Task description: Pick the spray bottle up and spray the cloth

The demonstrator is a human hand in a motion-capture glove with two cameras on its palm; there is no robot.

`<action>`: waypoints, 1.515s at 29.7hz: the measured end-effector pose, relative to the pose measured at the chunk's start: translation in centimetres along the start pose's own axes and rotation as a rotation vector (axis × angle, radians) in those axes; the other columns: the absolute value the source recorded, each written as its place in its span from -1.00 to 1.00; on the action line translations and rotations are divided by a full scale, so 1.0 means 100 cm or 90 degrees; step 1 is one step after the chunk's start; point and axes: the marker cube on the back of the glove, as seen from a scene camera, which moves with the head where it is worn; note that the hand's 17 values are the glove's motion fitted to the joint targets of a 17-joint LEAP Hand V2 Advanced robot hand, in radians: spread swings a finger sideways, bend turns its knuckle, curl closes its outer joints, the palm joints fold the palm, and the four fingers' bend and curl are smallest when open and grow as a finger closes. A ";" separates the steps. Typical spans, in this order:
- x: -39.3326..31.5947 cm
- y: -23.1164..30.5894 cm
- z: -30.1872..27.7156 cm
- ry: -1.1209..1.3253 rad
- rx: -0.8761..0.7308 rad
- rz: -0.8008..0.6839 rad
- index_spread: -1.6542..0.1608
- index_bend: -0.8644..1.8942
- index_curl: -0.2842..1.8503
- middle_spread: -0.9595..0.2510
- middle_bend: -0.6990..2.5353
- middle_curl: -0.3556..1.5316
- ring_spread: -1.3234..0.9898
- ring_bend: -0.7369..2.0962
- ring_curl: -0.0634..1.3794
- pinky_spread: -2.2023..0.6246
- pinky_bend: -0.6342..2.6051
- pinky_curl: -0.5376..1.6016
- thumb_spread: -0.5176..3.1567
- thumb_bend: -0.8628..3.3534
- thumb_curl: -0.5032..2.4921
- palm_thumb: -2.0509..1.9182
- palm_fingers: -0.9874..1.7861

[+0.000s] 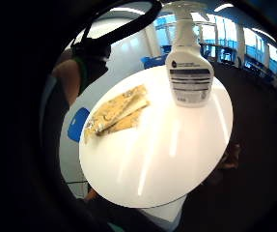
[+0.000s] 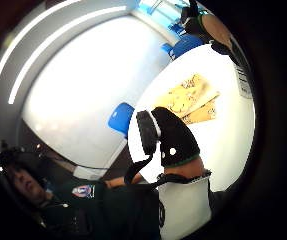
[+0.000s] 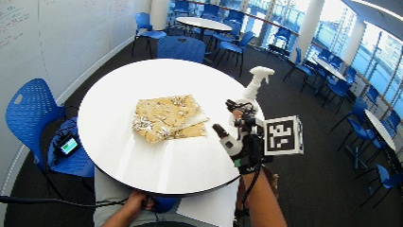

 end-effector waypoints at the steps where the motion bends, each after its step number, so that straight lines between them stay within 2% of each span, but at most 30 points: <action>1: 0.004 -0.006 0.001 -0.004 0.009 0.010 0.40 -0.30 -0.50 0.45 -0.41 -0.28 0.07 -0.23 -0.49 0.69 -0.48 -0.21 -0.08 -0.57 -0.50 0.31 0.26; 7: 0.024 -0.031 0.002 0.024 0.070 0.064 0.41 -0.29 -0.50 0.47 -0.41 -0.26 0.07 -0.24 -0.48 0.67 -0.48 -0.20 -0.08 -0.58 -0.49 0.32 0.25; 20: 0.063 -0.077 -0.007 -0.016 0.203 0.217 0.44 -0.28 -0.49 0.50 -0.44 -0.25 0.08 -0.25 -0.47 0.67 -0.49 -0.19 -0.08 -0.60 -0.47 0.34 0.23; 24: 0.079 -0.091 -0.001 -0.030 0.196 0.252 0.46 -0.27 -0.49 0.50 -0.45 -0.25 0.08 -0.25 -0.46 0.66 -0.49 -0.19 -0.08 -0.60 -0.47 0.35 0.24; 31: 0.102 -0.108 0.012 -0.169 0.150 0.310 0.46 -0.28 -0.48 0.48 -0.45 -0.24 0.08 -0.24 -0.45 0.66 -0.49 -0.19 -0.09 -0.59 -0.46 0.37 0.26; 45: 0.109 -0.128 0.012 -0.145 0.132 0.322 0.44 -0.26 -0.47 0.45 -0.43 -0.22 0.07 -0.25 -0.44 0.66 -0.51 -0.21 -0.11 -0.60 -0.43 0.41 0.25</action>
